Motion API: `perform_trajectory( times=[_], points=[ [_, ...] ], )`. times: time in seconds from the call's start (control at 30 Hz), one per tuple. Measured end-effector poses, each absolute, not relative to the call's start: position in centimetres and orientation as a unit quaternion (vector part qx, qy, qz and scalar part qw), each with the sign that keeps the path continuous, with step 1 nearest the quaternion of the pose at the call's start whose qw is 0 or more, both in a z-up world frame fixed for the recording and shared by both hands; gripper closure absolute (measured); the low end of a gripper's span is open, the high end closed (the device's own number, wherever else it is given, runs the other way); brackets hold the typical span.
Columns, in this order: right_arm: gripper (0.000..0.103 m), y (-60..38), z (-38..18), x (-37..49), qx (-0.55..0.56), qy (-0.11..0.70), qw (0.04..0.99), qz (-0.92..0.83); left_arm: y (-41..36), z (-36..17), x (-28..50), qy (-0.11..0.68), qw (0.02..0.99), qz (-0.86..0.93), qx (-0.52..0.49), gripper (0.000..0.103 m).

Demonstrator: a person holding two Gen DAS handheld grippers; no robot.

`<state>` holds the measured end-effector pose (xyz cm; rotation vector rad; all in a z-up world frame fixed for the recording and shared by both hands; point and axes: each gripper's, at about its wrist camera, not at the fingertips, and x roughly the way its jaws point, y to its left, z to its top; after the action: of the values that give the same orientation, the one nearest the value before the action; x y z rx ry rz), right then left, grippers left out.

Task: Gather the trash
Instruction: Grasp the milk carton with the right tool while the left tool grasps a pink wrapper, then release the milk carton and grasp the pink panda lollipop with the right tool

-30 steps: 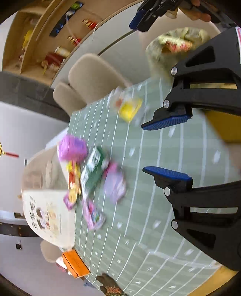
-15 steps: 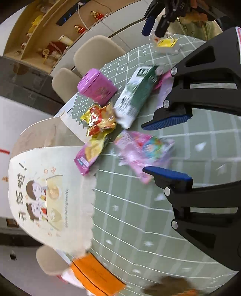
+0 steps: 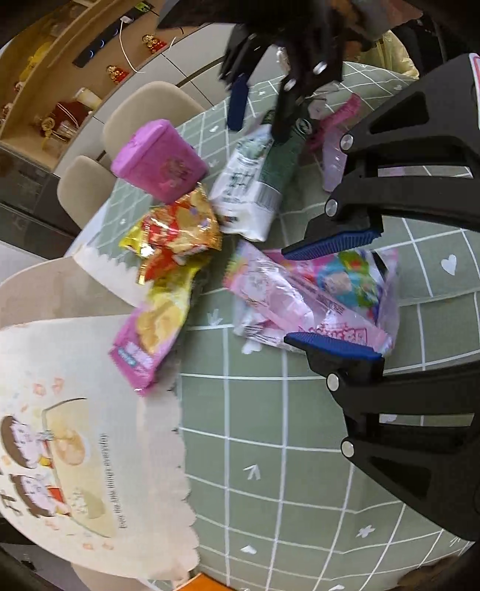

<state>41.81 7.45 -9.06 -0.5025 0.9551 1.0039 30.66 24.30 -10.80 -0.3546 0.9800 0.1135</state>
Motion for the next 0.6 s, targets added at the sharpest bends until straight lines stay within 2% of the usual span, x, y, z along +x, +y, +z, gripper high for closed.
perform_trajectory(
  times=[0.3,0.33,0.43,0.53,0.6],
  points=[
    [0.051,3.4,-9.3,41.6,-0.192,0.450,0.759,0.430,23.7,-11.1,31.3,0.476,0.863,0.056,-0.159,0.065],
    [0.052,2.9,-9.2,41.5,-0.186,0.454,0.760,0.427,23.4,-11.3,31.5,0.479,0.862,0.059,-0.156,0.076],
    [0.053,1.6,-9.0,41.4,-0.155,0.469,0.758,0.427,22.6,-11.3,31.7,0.484,0.858,0.060,-0.159,0.087],
    [0.053,0.2,-8.8,40.8,-0.123,0.479,0.763,0.416,21.5,-10.9,31.5,0.481,0.860,0.051,-0.162,0.096],
    [0.053,-0.8,-8.1,39.6,-0.126,0.460,0.780,0.405,20.6,-10.7,31.2,0.480,0.861,0.046,-0.164,0.097]
  ],
)
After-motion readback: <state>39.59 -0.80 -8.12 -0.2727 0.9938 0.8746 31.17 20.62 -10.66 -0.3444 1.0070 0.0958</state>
